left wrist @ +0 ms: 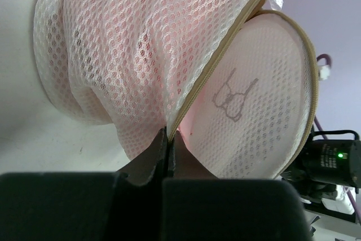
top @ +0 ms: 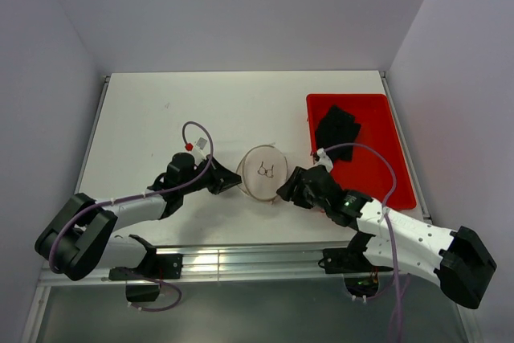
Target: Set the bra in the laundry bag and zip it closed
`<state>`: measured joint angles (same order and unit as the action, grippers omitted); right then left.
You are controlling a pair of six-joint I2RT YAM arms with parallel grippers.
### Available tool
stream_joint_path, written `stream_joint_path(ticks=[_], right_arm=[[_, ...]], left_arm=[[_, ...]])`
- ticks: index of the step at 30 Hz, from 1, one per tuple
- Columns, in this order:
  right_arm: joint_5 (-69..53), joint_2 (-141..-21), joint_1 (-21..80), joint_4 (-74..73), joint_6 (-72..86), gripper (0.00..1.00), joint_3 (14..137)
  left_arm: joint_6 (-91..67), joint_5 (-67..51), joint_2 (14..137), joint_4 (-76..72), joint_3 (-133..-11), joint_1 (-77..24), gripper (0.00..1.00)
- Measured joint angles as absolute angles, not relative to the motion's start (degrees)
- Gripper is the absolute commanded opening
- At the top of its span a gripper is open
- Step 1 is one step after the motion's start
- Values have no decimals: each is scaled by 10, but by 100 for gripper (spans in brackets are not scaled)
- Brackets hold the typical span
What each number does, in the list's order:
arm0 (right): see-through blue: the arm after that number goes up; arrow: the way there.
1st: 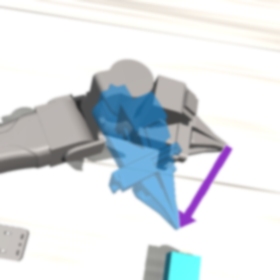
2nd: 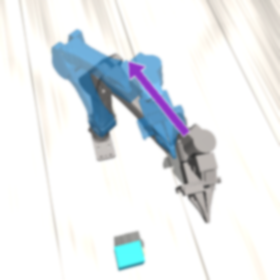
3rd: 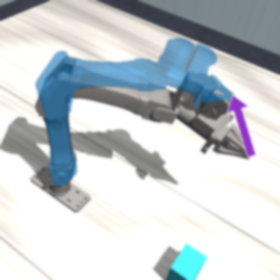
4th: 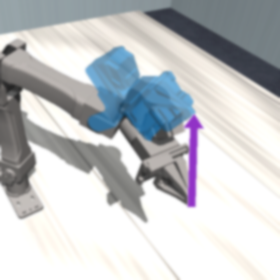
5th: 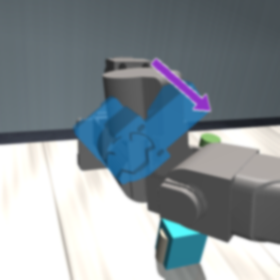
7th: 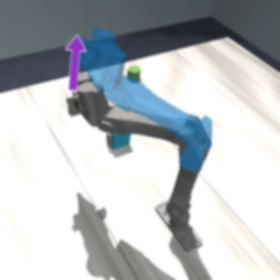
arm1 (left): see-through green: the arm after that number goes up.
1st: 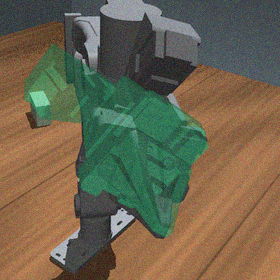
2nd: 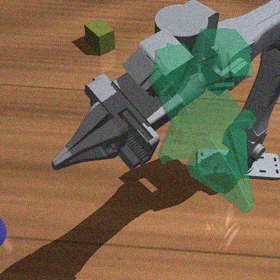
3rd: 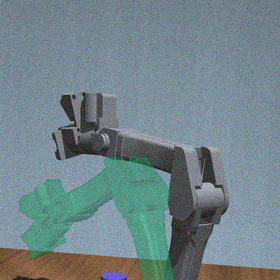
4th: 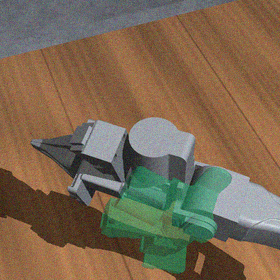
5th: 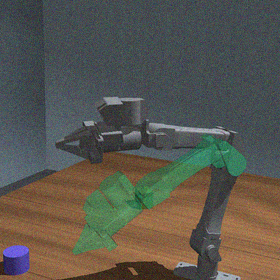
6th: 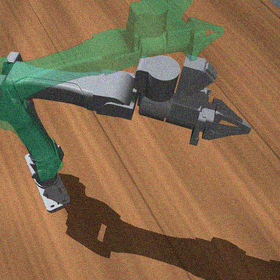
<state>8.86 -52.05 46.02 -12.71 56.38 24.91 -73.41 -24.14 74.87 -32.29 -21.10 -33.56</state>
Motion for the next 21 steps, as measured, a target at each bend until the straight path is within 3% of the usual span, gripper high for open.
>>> stream_joint_path(ticks=[10, 21], right_arm=[[81, -487, 457, 11, 633, 47, 167], [105, -477, 446, 65, 647, 46, 156]], left_arm=[[-734, -242, 749, -322, -211, -336, 0], [-734, -242, 749, -319, -211, -336, 0]])
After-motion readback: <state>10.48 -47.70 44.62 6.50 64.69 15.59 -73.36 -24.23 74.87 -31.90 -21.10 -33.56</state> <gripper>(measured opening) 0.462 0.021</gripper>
